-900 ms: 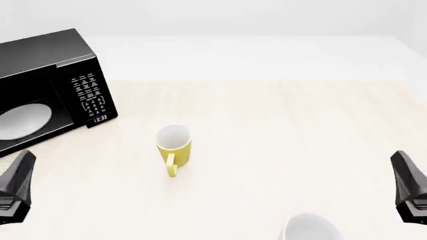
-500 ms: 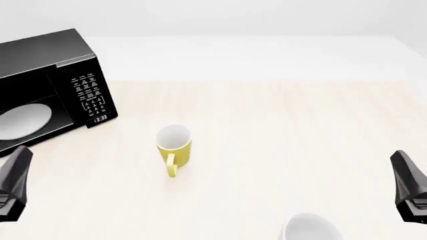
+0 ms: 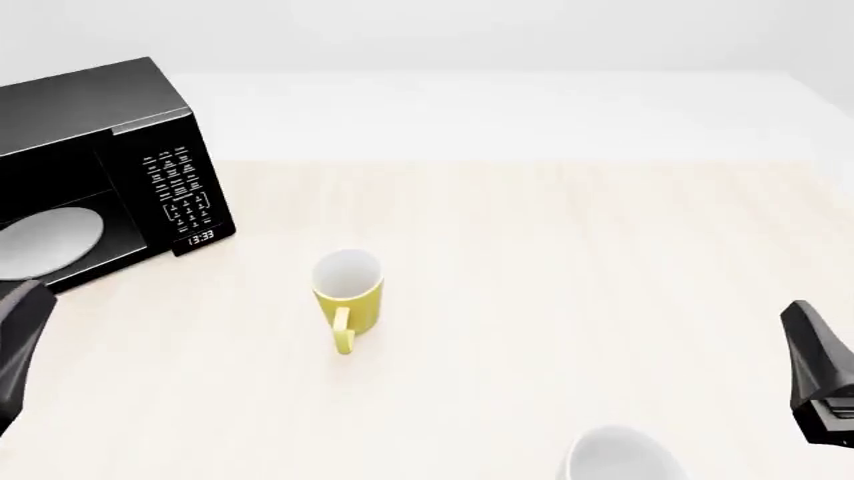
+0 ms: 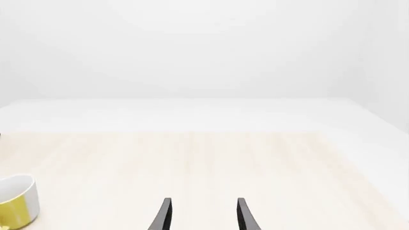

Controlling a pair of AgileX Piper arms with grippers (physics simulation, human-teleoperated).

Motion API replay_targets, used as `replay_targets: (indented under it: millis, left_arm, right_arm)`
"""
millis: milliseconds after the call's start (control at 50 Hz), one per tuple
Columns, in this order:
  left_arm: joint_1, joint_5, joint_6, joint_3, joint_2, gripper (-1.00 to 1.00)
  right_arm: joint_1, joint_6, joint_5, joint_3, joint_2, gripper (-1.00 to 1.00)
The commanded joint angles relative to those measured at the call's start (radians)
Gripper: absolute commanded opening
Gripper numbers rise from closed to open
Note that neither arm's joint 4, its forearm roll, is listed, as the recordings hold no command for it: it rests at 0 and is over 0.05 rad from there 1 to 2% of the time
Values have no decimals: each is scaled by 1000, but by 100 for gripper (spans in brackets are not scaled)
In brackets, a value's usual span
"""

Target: Put the yellow and white mug in the microwave and close it.

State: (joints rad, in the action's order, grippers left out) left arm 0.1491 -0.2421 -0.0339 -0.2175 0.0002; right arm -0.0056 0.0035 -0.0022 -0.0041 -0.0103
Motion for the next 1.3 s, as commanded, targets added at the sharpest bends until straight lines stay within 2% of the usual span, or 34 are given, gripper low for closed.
replay_targets:
  millis: [20, 140, 220, 300, 360, 440, 540, 560, 620, 660, 700, 740, 780, 960, 980, 1020, 1180, 1300]
  left_arm:
    - [69, -125, 27, -66, 0, 100]
    - [114, -157, 18, -70, 1, 100]
    - [153, -155, 58, -72, 58, 100]
    - [173, -149, 65, -88, 90, 100]
    - [193, -135, 109, -101, 166, 100]
    - [212, -137, 116, -112, 199, 100]
    - [243, -128, 157, -126, 259, 100]
    - [251, -119, 187, -133, 297, 100]
    - [274, -100, 214, -143, 342, 100]
    - [279, -98, 206, -152, 351, 100]
    - [294, -76, 264, -148, 427, 100]
    - [302, -74, 254, -166, 442, 100]
    - [315, -64, 289, -170, 476, 100]
    - [309, -16, 346, -176, 570, 100]
    - [313, -3, 384, -167, 606, 100]
    - [312, 5, 368, -172, 606, 100]
    - [327, 57, 425, -162, 681, 100]
    - [322, 92, 420, -163, 719, 100]
  right_arm:
    - [0, 0, 0, 0, 0, 100]
    - [0, 0, 0, 0, 0, 100]
    - [0, 0, 0, 0, 0, 100]
    - [0, -1, 0, 0, 0, 100]
    - [0, 0, 0, 0, 0, 100]
    - [0, -1, 0, 0, 0, 100]
    - [0, 0, 0, 0, 0, 100]
    - [0, -1, 0, 0, 0, 100]
    - [0, 0, 0, 0, 0, 100]
    - [0, 0, 0, 0, 0, 100]
    - [-1, 0, 0, 0, -1, 100]
    - [0, 0, 0, 0, 0, 100]
    - [0, 0, 0, 0, 0, 100]
    - [-1, 0, 0, 0, -1, 100]
    - [0, -1, 0, 0, 0, 100]
    - [-1, 0, 0, 0, -1, 100]
    - [-1, -1, 0, 0, -1, 100]
    - [-1, -1, 0, 0, -1, 100]
